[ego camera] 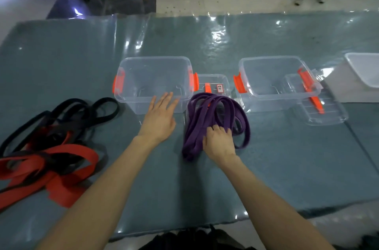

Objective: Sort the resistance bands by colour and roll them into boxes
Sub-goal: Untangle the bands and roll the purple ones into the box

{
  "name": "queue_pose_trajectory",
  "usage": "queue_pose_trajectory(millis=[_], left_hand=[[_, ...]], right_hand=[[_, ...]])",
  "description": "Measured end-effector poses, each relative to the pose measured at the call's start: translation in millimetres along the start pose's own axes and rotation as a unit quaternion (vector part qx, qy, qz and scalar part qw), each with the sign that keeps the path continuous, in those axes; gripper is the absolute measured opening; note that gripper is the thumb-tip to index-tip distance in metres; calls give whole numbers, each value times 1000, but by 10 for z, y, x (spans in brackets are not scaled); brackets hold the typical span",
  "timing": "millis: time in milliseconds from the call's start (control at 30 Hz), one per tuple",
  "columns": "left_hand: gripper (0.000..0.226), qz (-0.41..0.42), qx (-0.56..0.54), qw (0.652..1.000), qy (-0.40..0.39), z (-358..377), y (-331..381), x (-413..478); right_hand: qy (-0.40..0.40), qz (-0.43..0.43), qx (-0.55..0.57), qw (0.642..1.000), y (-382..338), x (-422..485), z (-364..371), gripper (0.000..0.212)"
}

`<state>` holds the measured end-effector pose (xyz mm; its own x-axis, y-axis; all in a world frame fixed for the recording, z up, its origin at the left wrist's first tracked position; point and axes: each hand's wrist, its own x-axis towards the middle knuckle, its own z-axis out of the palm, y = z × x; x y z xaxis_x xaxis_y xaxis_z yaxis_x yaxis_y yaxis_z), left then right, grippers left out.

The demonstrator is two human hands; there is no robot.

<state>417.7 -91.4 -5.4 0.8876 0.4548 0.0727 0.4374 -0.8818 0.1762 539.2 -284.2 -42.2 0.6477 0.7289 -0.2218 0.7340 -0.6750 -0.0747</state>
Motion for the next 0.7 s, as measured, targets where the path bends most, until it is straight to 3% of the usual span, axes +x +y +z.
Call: queue_pose_trajectory(millis=[100,200,367,467,533,700], left_hand=[[56,23,4,998,51,-131,20,-259],[38,-17,31,998,45,-170,-41,-659],[30,-139,79,983,-95,-200,-474,-1466],[30,-188,85,974,-91,-252,-844,-1986],[31,-222,81,969,-78,-334,-1130,-2281],[36,-277,82,957,-43,-577,-2003,-2897]], right_hand=[[71,-61,39,995,-46,-121,-200,18],[106,-157,63,980,-314,-130,-267,14],[30,-262,41,964,-1040,-134,-131,20],[-2,-305,24,952,-1495,-208,-9,23],[-27,-324,30,945,-1813,-214,37,33],[-75,-317,114,939,-2766,-206,136,83]])
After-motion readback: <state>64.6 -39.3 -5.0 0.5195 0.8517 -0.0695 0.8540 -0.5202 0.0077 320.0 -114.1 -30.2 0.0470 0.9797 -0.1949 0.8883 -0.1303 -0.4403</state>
